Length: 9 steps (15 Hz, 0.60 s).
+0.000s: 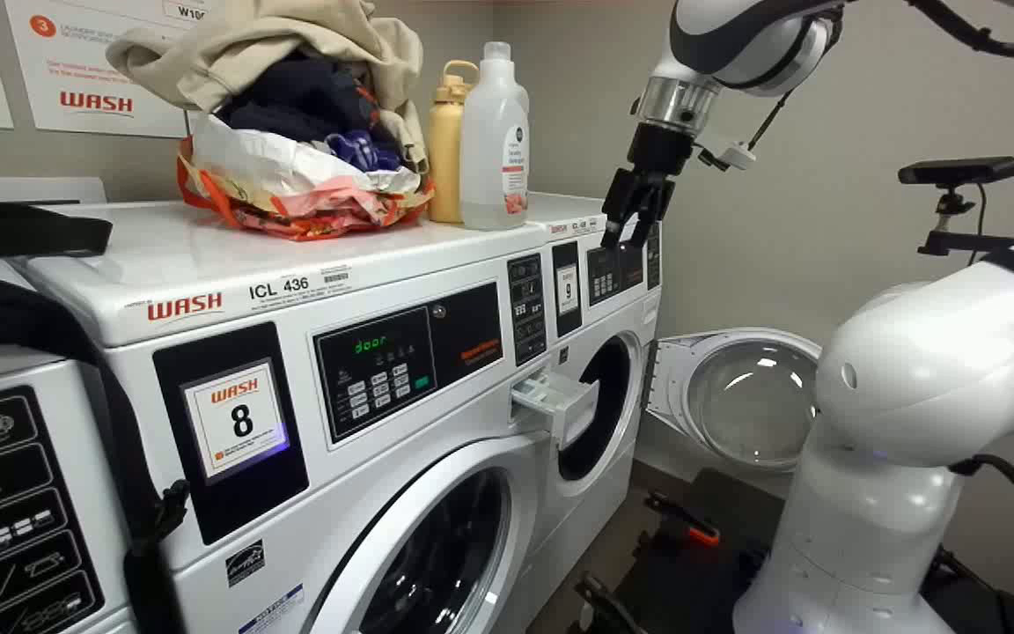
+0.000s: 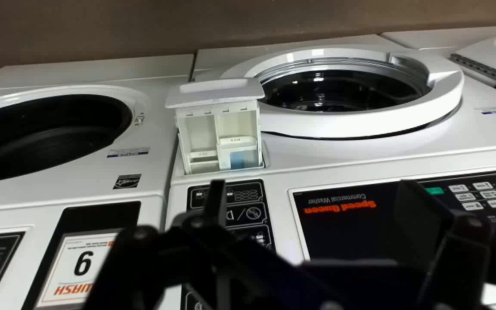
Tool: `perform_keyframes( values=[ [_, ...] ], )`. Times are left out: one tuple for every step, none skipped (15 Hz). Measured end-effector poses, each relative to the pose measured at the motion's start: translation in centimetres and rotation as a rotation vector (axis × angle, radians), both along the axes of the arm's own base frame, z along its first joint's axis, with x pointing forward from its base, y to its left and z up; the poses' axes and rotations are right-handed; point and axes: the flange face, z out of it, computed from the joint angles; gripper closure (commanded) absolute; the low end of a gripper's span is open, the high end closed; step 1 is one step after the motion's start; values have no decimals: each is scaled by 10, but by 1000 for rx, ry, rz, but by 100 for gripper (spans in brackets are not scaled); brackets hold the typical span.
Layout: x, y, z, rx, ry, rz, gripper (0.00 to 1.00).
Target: Place the fanny pack against the laundry
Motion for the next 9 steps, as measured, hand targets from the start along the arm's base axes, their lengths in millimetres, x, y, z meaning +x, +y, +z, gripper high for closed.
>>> perform_keyframes(
  values=[
    [0, 0, 0, 0, 0, 0, 0],
    [0, 0, 0, 0, 0, 0, 0],
    [0, 0, 0, 0, 0, 0, 0],
    [0, 0, 0, 1, 0, 1, 0],
    [2, 2, -1, 4, 2, 5, 0],
    [5, 7, -2, 7, 3, 16, 0],
    [12, 15, -4, 10, 0, 37, 0],
    [22, 28, -5, 12, -9, 67, 0],
    [35, 46, -6, 12, -22, 110, 0]
  ],
)
